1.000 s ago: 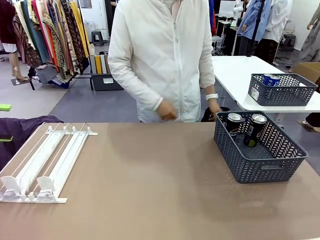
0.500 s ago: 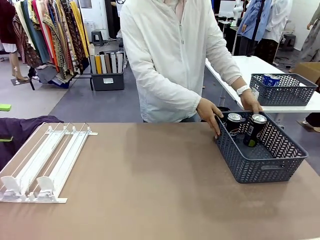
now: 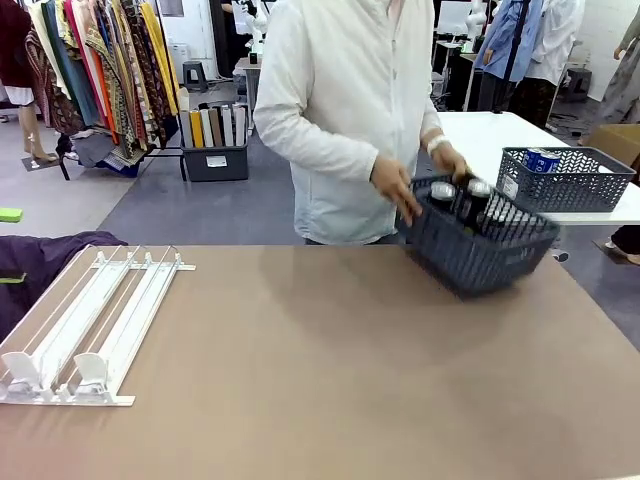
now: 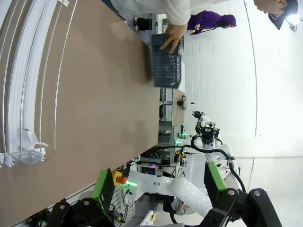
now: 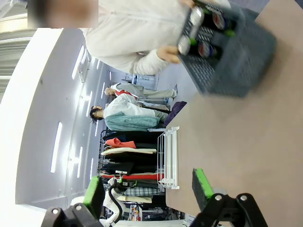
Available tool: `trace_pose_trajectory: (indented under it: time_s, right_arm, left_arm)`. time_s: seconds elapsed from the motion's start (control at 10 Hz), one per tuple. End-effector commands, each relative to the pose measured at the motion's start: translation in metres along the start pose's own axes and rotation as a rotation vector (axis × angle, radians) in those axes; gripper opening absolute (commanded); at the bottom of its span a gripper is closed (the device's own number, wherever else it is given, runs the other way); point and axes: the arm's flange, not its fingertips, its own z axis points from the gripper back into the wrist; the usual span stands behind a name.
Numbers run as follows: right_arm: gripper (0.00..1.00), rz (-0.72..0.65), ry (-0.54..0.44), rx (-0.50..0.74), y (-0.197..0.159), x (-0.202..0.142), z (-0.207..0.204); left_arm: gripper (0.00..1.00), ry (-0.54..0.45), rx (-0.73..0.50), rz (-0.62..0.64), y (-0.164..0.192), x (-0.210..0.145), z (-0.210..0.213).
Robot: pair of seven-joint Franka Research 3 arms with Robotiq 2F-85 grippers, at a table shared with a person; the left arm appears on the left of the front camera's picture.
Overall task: Retrieve and store the cans from the dispenser.
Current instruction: Pick up one can from the Automatic Can Dispenser and place it in the middle of the table.
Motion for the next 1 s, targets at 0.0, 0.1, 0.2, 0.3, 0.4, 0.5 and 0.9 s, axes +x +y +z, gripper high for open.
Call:
trace_pose_trajectory:
  time_s: [0.0,0.1,0.2,0.3,0.4,0.5,0.9]
  right_arm:
    - [1.0,0.016,-0.009,0.025,0.0033,0.0024,-0.002]
    - [1.0,0.016,-0.009,0.025,0.0033,0.0024,-0.002]
    - [1.0,0.016,-0.009,0.025,0.0033,0.0024,-0.002]
    - [1.0,0.016,-0.009,0.025,0.0033,0.0024,-0.002]
    - [1.0,0.016,-0.009,0.025,0.0033,0.0024,-0.002]
    - [1.0,0.016,-0.009,0.025,0.0033,0.0024,-0.002]
    - [1.0,0.016,-0.009,0.025,0.0033,0.0024,-0.002]
  left_arm:
    - [1.0,-0.008,-0.018,0.013,-0.0042,-0.0005,-0.0003]
    - [1.0,-0.008,-0.018,0.013,-0.0042,-0.0005,-0.0003]
    - [1.0,-0.008,-0.018,0.013,-0.0042,-0.0005,-0.0003]
    - [1.0,-0.008,-0.018,0.013,-0.0042,-0.0005,-0.0003]
    - [1.0,-0.008,-0.018,0.013,-0.0042,-0.0005,-0.0003]
    - [1.0,-0.008,-0.018,0.013,-0.0042,-0.0005,-0.0003]
    - [1.0,-0.008,-0.018,0.013,-0.0042,-0.0005,-0.0003]
